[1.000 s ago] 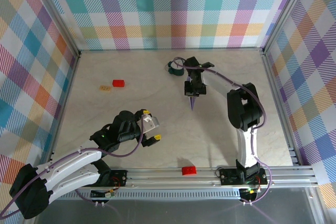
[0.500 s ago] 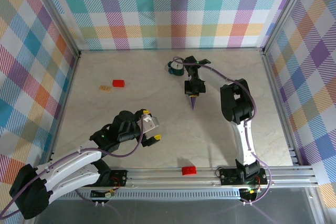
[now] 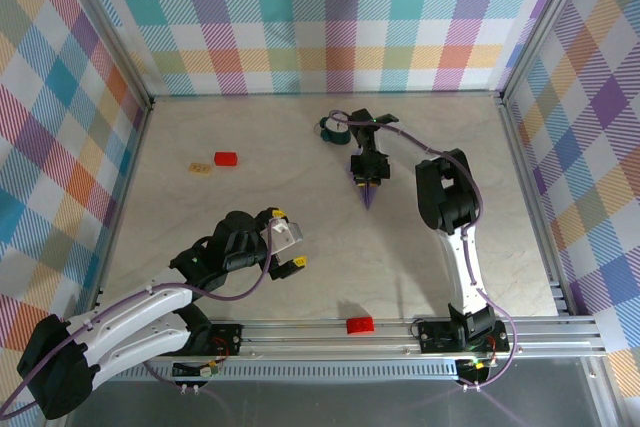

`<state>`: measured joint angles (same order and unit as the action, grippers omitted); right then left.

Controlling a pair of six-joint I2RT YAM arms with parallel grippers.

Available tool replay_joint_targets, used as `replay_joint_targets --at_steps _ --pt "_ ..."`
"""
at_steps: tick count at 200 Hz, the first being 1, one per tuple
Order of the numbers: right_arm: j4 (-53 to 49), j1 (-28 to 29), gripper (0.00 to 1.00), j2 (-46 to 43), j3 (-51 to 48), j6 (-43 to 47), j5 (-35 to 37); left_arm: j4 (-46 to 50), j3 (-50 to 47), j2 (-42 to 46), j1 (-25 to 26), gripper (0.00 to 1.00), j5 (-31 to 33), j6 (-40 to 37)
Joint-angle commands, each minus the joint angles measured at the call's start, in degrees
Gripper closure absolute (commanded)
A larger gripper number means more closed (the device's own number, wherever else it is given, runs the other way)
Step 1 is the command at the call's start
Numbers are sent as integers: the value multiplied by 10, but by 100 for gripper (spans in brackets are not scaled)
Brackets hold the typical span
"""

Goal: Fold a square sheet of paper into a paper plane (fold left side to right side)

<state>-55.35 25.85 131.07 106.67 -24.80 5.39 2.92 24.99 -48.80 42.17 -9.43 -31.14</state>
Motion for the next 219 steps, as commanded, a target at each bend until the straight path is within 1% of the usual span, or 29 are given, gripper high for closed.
replay_joint_targets --at_steps 1,35,56,68,85,104,150,219 --pt "-17 -3 75 11 3 0 4 4 4 10 -6 0 -5 -6" --pt "-6 -3 65 -4 -16 -4 15 5 4 10 -6 0 -5 -6" --pt "1 -3 55 -14 -27 -9 19 5 4 11 -6 0 -5 -7" --pt "2 -3 52 -20 -30 -14 21 6 4 11 -6 0 -5 -7" --pt "7 -3 51 -32 -38 -26 22 6 5 11 -6 0 -4 -7" --pt "19 -2 52 -41 -46 -35 6 6 5 11 -6 0 -5 -7" --pt "13 14 55 -47 -50 -26 -5 6 5 11 -6 0 -4 -8" --pt "11 25 55 -71 -63 -27 0 7 5 11 -6 0 -5 -9"
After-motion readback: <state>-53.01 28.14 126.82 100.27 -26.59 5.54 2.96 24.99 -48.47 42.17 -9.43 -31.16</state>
